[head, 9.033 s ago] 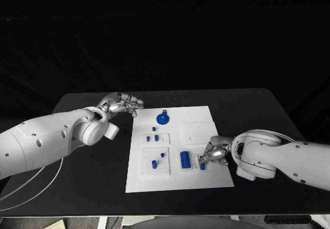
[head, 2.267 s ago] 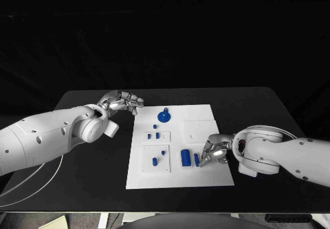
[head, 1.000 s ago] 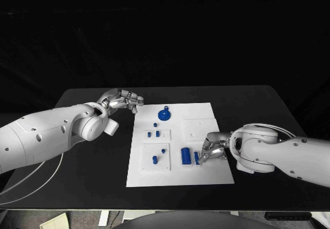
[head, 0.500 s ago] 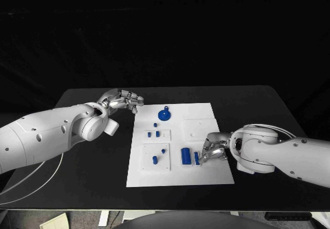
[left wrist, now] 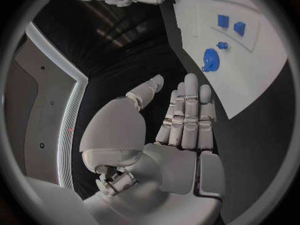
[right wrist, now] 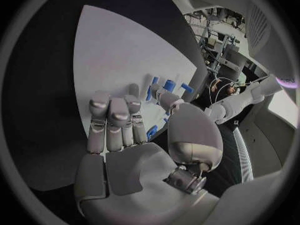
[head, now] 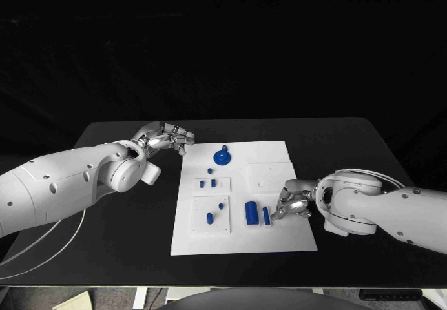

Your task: Assemble the parts on the task board

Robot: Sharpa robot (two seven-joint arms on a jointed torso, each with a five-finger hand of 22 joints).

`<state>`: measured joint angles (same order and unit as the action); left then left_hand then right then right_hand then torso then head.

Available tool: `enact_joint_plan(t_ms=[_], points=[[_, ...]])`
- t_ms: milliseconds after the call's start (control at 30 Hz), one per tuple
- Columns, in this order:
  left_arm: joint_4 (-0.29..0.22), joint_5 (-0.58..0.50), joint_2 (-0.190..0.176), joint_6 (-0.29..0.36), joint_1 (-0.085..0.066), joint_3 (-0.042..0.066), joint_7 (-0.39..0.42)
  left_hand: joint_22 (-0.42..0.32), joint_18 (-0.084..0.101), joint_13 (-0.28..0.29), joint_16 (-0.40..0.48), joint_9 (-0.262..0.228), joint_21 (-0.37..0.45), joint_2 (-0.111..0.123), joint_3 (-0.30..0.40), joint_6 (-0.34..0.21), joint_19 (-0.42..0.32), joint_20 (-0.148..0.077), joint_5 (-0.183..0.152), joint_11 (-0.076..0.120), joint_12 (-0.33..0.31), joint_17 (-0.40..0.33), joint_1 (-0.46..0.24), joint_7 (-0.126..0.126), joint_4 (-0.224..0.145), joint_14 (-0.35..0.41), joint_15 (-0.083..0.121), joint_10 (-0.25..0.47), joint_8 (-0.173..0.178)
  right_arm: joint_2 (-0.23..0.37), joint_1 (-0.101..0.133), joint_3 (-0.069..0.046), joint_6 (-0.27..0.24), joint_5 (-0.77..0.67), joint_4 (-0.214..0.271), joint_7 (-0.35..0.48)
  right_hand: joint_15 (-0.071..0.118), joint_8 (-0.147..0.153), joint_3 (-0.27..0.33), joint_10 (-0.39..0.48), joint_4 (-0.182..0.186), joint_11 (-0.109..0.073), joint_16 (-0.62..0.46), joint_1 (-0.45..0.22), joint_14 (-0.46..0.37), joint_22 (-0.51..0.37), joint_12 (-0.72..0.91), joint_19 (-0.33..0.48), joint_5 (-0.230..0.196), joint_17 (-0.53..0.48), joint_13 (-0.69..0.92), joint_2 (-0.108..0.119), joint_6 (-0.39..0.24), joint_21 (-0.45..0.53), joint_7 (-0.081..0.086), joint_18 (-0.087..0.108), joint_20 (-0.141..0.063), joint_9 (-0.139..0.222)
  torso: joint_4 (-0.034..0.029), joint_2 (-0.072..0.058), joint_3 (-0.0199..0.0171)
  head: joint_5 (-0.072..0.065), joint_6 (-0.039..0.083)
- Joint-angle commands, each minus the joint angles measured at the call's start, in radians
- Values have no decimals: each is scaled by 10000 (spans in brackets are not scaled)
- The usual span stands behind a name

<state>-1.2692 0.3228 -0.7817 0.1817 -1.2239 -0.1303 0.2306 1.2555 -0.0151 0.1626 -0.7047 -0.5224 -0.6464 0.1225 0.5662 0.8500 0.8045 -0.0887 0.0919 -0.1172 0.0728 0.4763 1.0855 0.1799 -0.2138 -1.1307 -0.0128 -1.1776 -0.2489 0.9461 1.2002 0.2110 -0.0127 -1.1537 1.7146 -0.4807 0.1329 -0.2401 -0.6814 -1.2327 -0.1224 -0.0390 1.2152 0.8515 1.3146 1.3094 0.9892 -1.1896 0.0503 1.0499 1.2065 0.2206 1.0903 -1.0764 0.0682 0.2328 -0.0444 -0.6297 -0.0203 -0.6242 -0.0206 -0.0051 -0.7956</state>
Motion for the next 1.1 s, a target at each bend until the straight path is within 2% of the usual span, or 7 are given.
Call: enact_joint_plan(t_ms=[33, 400, 633, 800, 933, 1000, 1100], points=[[31, -112, 27, -122, -7, 7, 91, 11, -196, -17, 45, 17, 39, -50, 0, -30, 88, 5, 47, -4, 16, 14, -42, -46, 80, -73, 28, -25, -51, 27, 48, -77, -730, 345, -144, 977, 68, 48, 16, -5, 61, 25, -60, 11, -12, -17, -41, 11, 18, -11, -5, 130, -79, 67, 67, 290, -32, -7, 1, 11, -3, -14, 147], [261, -545, 101, -80, -23, 13, 150, 16, -194, -15, 54, 17, 45, -48, -6, -23, 87, 5, 43, -1, 23, 23, -55, -47, 88, -72, 30, -37, -57, -405, 623, -448, -2314, 3056, -2040, 4064, -11, 200, 473, 66, -192, 130, -130, 152, -42, -22, -52, 73, 546, -38, -1, 92, -462, 117, 181, 290, -58, 20, 0, 21, 25, -41, 819], [636, -969, 283, -40, -280, 18, 257, 25, -190, -7, 97, 13, 73, -36, -11, 10, 64, 7, 38, 8, 45, 38, -53, -51, 78, -42, 32, -84, -82, -1483, 694, -857, -2527, 5738, -4461, 5998, -188, 390, 1125, 721, -1263, 347, -1067, 439, -538, -306, -657, 807, 1434, -533, -377, -733, -1038, 860, 399, 281, 132, -9, 8, 17, 33, -59, 1530], [1168, -1457, 563, 29, -405, 27, 500, 21, -138, -7, 430, 19, 236, -48, 10, 46, -103, 70, 38, -22, 52, -4, -48, -65, 39, 253, -49, -129, -122, -2102, 691, -1148, -2231, 6860, -5808, 6577, -679, 441, 1295, 1800, -1653, 625, -2994, 562, -1689, -1039, -2211, 2306, 1727, -1546, -1731, -1020, -1352, 2450, 652, 99, 735, -65, -13, -13, 1, 2, 1904], [1666, -2562, 859, 145, -410, 33, 901, -106, -51, -93, 1796, 39, 978, -59, 78, 4, -1277, 807, 16, -174, -61, -414, -28, -49, -97, 1978, -861, 111, -136, -2508, 684, -1255, -1837, 7787, -6607, 6961, -1563, 554, 1190, 2761, -1657, 1120, -5325, 642, -3046, -1960, -4386, 4015, 1782, -2782, -3840, -1145, -1728, 4186, 970, -276, 1362, -7, 2, -16, -21, 33, 2227], [1861, -2852, 997, 177, -411, 40, 1157, -143, -164, -230, 2263, 58, 1217, -54, 89, -68, -1620, 1118, 2, -272, -83, -558, -8, -38, -114, 2553, -1167, 487, -117, -2670, 642, -1262, -1692, 8006, -6909, 7105, -2083, 634, 1125, 3197, -1656, 1555, -6455, 738, -3770, -2393, -5666, 4910, 1795, -3408, -5100, -1183, -1933, 4991, 1069, -505, 1654, 79, 5, -6, -24, 59, 2341], [2103, -3130, 1174, 267, -410, 51, 1428, -206, -140, -492, 2917, 133, 1625, -53, 39, -357, -2229, 1375, -43, -250, -95, -796, -41, -124, -130, 3452, -1378, 1136, 0, -2921, 518, -1307, -1607, 8317, -7377, 7198, -2560, 664, 1286, 3052, -1672, 1846, -7711, 847, -4291, -2864, -6965, 5676, 1782, -4190, -6789, -1296, -2117, 5785, 1044, -667, 1963, 229, -6, 3, -31, 61, 2482]])
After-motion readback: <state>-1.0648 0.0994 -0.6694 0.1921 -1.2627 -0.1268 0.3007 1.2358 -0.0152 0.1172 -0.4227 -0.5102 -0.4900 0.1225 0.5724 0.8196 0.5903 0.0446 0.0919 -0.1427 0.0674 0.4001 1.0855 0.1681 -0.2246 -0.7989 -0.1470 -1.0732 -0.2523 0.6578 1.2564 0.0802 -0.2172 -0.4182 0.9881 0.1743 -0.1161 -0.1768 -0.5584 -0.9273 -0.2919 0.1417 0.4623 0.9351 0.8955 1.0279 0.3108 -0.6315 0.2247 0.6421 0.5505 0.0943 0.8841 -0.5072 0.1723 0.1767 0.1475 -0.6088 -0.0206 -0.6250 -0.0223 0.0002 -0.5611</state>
